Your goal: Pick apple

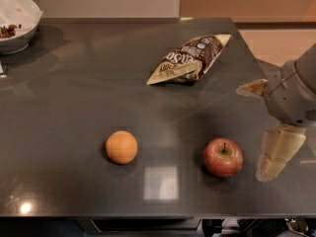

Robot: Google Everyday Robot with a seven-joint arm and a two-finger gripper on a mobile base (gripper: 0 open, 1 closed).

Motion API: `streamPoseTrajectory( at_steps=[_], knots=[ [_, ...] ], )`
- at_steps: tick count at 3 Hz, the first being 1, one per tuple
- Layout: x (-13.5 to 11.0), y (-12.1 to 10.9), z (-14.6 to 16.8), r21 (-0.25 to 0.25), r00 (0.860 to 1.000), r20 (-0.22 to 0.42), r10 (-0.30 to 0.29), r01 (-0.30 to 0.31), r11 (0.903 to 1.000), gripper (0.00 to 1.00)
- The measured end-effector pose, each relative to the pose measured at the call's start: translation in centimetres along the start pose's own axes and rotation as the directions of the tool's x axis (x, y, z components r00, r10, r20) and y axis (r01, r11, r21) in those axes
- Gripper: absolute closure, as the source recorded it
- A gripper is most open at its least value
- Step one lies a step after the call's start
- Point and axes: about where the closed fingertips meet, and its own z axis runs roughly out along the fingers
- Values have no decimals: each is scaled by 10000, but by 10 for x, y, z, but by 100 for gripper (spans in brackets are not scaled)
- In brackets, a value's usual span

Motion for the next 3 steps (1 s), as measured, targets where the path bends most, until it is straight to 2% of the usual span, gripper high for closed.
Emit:
streamPoseTrajectory(
  at_steps=[1, 3],
  knots=[
    [-2, 10, 17, -282, 9990, 340, -274, 283, 9992, 0],
    [-12, 27, 41, -767, 9945, 1014, -251, 329, 9965, 0]
  ],
)
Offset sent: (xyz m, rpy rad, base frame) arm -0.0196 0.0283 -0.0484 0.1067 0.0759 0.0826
